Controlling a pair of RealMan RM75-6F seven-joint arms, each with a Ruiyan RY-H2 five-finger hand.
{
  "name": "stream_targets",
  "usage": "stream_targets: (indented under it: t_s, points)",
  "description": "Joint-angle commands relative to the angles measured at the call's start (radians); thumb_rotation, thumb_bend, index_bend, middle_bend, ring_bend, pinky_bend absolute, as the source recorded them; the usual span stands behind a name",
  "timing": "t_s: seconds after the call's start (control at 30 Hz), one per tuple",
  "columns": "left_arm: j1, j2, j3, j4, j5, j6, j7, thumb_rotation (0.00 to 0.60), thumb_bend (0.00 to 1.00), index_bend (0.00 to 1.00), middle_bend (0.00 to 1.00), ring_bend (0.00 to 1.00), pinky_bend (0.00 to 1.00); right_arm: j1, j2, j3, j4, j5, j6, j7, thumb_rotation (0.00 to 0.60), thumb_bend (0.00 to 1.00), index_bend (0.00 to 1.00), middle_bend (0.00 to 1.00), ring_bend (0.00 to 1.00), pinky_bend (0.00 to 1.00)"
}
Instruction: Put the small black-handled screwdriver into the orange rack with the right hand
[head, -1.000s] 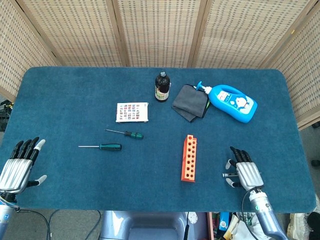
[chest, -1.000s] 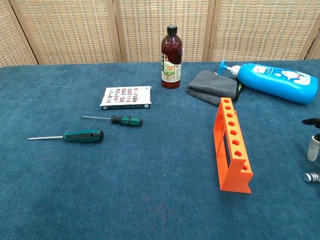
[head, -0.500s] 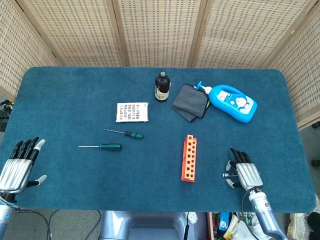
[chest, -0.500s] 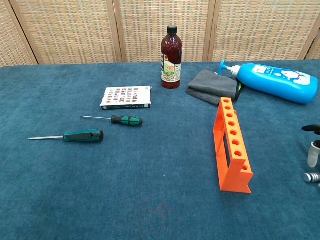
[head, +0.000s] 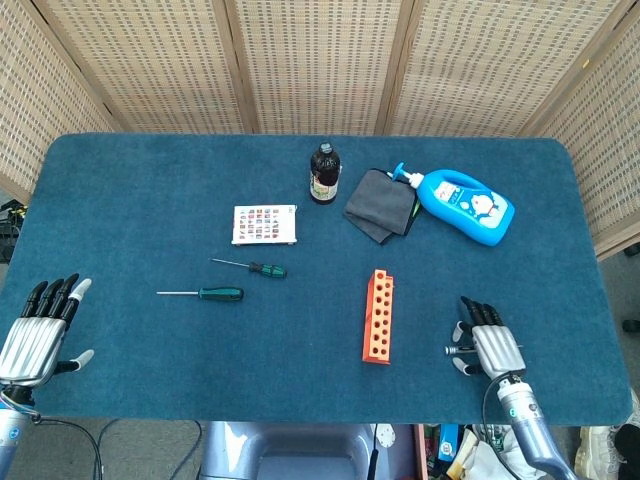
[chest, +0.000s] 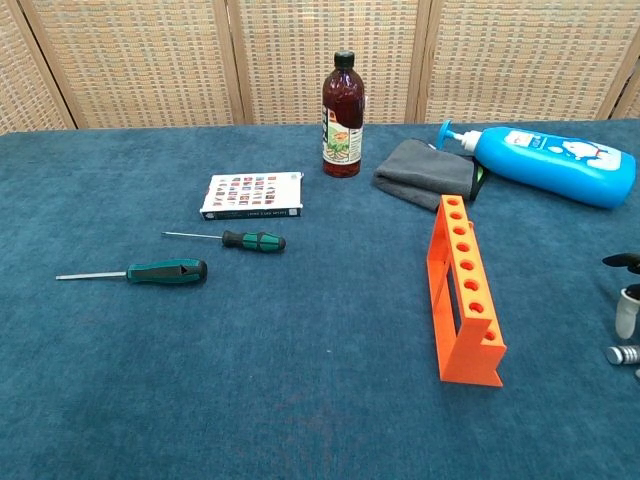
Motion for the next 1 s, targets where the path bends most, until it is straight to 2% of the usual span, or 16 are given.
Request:
stream_targets:
  t_s: [0.03, 0.6, 0.83, 1.0]
  points:
    - [0.001, 0.001, 0.001, -0.002, 0.002, 0.002, 0.0, 0.6, 0.0, 0.0, 0.0, 0.0, 0.0, 0.001, 0.004, 0.001, -0.002, 0.001, -0.001, -0.001, 0.6, 0.22, 0.49, 0.0, 0.0, 0.0]
    - [0.0, 0.002, 0.004, -0.004, 0.006, -0.002, -0.004, 0.6, 0.0, 0.0, 0.0, 0.0, 0.0, 0.008, 0.009, 0.002, 0.004, 0.015, -0.021, 0.007, 0.6, 0.23, 0.5, 0.0, 0.0, 0.0]
    - [-0.001, 0.0, 0.006, -0.004, 0.009, -0.002, -0.007, 0.6, 0.0, 0.0, 0.0, 0.0, 0.0, 0.012, 0.005, -0.001, 0.004, 0.01, -0.023, 0.009, 0.6, 0.29, 0.52, 0.0, 0.0, 0.0]
    - [-0.001, -0.001, 0.005, -0.002, 0.007, -0.004, -0.009, 0.6, 0.0, 0.0, 0.0, 0.0, 0.0, 0.014, 0.005, -0.003, 0.004, 0.01, -0.028, 0.01, 0.6, 0.3, 0.53, 0.0, 0.0, 0.0]
